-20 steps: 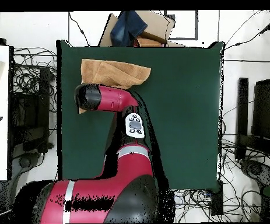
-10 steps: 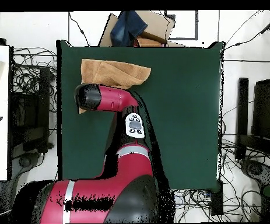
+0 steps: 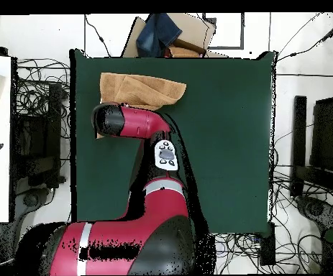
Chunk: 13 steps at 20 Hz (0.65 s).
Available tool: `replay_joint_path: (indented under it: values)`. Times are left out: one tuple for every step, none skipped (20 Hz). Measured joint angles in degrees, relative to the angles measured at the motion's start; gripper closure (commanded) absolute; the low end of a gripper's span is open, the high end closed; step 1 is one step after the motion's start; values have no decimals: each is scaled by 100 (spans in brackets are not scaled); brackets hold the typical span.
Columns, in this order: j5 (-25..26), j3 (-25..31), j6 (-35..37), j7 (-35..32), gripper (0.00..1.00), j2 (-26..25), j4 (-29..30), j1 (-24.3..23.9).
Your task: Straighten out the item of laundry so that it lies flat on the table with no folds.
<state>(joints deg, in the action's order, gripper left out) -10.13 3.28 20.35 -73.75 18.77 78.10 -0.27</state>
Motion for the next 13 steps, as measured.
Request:
replay_joint_path:
  values:
    - [0, 1, -60, 0, 100, 1, 18, 1]
    - [0, 2, -236, 0, 100, 4, 71, 2]
    - [0, 5, -346, 0, 100, 4, 101, 2]
    - [0, 7, -457, 0, 100, 5, 130, 2]
    - [0, 8, -529, 0, 100, 5, 149, 2]
    - [-1, 9, -637, 0, 100, 5, 185, 3]
    - [-1, 9, -784, 0, 100, 5, 244, 2]
    - [-1, 11, -861, 0, 100, 4, 273, 2]
    - [-1, 17, -904, 0, 100, 5, 290, 1]
    - [-1, 24, -948, 0, 100, 5, 306, 0]
    - [-1, 30, -991, 0, 100, 6, 323, -1]
    - [-1, 36, -1034, 0, 100, 6, 339, -2]
    - [-1, 45, -1051, 0, 100, 8, 349, -6]
